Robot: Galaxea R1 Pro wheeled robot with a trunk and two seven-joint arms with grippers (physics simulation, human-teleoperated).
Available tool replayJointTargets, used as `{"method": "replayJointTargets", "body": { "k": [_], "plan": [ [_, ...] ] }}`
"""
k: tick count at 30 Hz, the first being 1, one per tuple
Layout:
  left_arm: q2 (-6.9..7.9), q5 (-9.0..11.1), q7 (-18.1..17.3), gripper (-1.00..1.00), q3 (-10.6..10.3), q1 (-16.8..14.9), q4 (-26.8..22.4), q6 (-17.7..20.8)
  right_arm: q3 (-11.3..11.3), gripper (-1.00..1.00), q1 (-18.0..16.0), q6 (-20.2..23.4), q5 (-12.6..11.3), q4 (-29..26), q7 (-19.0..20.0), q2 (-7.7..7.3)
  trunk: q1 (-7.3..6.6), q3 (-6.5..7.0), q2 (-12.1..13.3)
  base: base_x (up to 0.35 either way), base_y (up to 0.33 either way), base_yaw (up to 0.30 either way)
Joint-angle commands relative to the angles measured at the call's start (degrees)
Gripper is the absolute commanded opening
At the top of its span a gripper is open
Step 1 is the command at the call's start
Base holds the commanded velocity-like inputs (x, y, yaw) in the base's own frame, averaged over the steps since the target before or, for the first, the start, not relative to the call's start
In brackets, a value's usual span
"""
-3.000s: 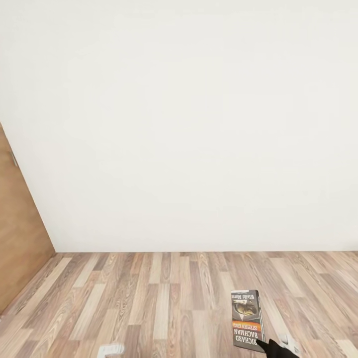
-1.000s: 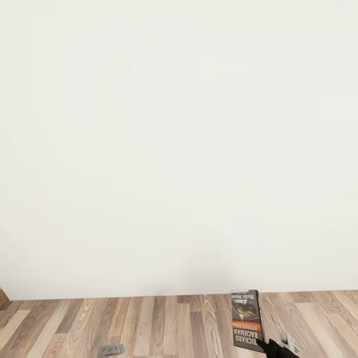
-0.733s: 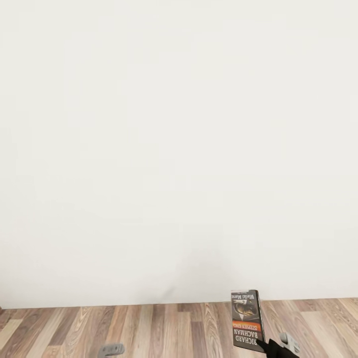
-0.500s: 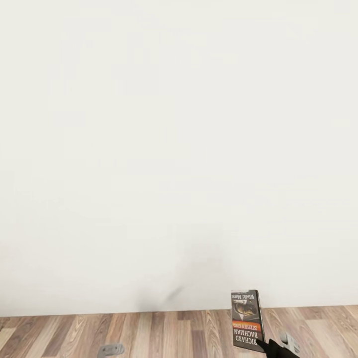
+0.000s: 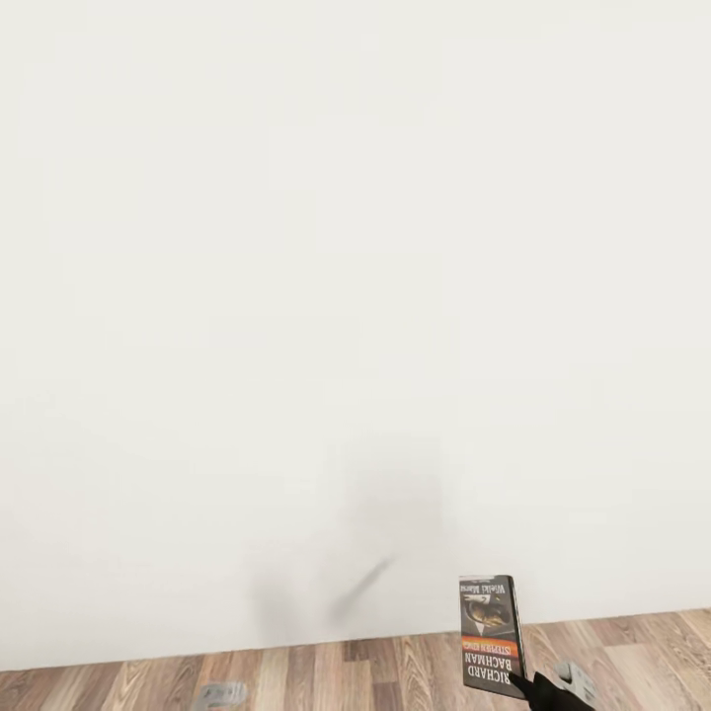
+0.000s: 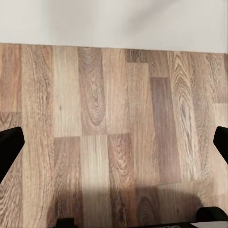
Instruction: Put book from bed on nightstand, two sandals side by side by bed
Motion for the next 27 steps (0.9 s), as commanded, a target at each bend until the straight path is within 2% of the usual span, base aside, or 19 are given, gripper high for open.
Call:
{"method": "replayJointTargets", "body": {
  "k": [1, 7, 17, 27],
  "plan": [
    [0.02, 0.42, -0.42, 1.00, 0.34, -0.04, 0.07, -0.01, 0.10, -1.00, -0.05, 0.59, -0.54, 0.01, 0.20, -0.01, 0.02, -0.09, -0.07, 0.090, 0.000, -0.192],
    [0.02, 0.42, -0.42, 1.00, 0.34, -0.04, 0.07, -0.01, 0.10, -1.00, -0.08, 0.59, -0.54, 0.00, 0.20, -0.01, 0.02, -0.09, -0.07, 0.256, 0.000, -0.145],
    [0.02, 0.42, -0.42, 1.00, 0.34, -0.04, 0.07, -0.02, 0.10, -1.00, -0.05, 0.59, -0.54, 0.05, 0.20, -0.01, 0.02, -0.09, -0.07, 0.315, 0.000, -0.020],
    [0.02, 0.42, -0.42, 1.00, 0.34, -0.04, 0.07, -0.02, 0.10, -1.00, -0.05, 0.59, -0.54, 0.01, 0.20, -0.01, 0.02, -0.09, -0.07, 0.053, 0.000, -0.187]
  ]
}}
